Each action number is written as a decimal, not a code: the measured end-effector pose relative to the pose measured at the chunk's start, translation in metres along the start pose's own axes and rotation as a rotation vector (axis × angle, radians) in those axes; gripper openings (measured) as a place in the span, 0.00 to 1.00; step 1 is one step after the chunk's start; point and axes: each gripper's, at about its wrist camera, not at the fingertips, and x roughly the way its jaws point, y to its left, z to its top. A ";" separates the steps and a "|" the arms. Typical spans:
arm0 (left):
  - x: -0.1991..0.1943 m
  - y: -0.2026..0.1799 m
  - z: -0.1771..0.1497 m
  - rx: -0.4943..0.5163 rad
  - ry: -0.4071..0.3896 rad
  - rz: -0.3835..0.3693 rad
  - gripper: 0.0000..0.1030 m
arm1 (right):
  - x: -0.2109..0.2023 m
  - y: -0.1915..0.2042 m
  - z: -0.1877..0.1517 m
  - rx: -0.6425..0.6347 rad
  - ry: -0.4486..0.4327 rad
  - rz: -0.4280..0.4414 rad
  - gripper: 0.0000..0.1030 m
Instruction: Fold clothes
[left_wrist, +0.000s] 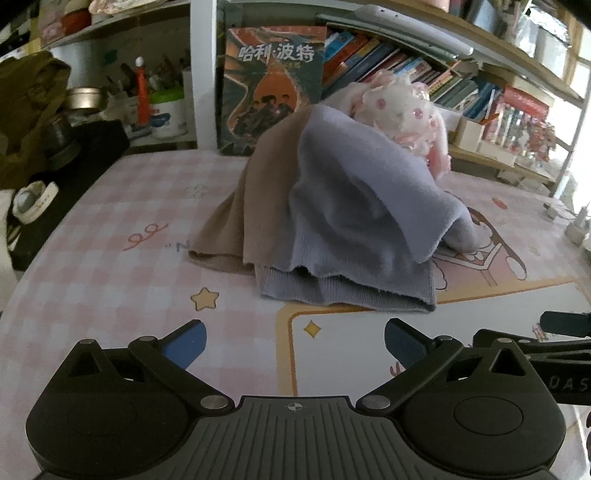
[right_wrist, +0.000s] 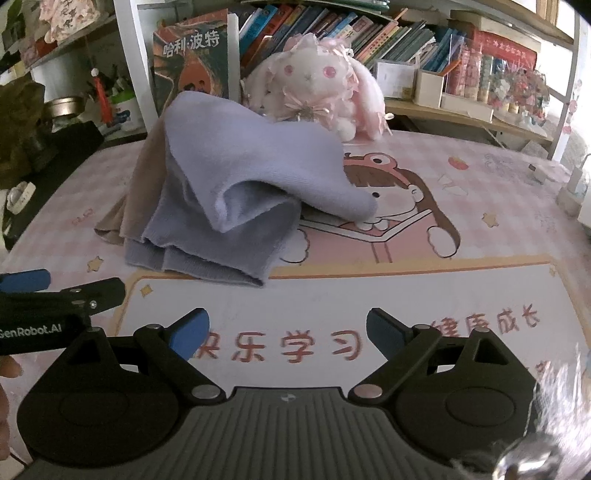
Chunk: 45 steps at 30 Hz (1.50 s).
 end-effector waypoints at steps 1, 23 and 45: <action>-0.001 -0.004 0.000 -0.010 0.001 0.014 1.00 | 0.001 -0.004 0.000 -0.003 0.000 0.005 0.90; -0.009 -0.099 -0.012 -0.119 0.029 0.133 1.00 | 0.016 -0.128 0.000 0.047 0.053 0.234 0.91; 0.042 -0.120 0.045 -0.023 -0.052 0.260 0.96 | 0.113 -0.173 0.061 0.718 0.251 0.665 0.79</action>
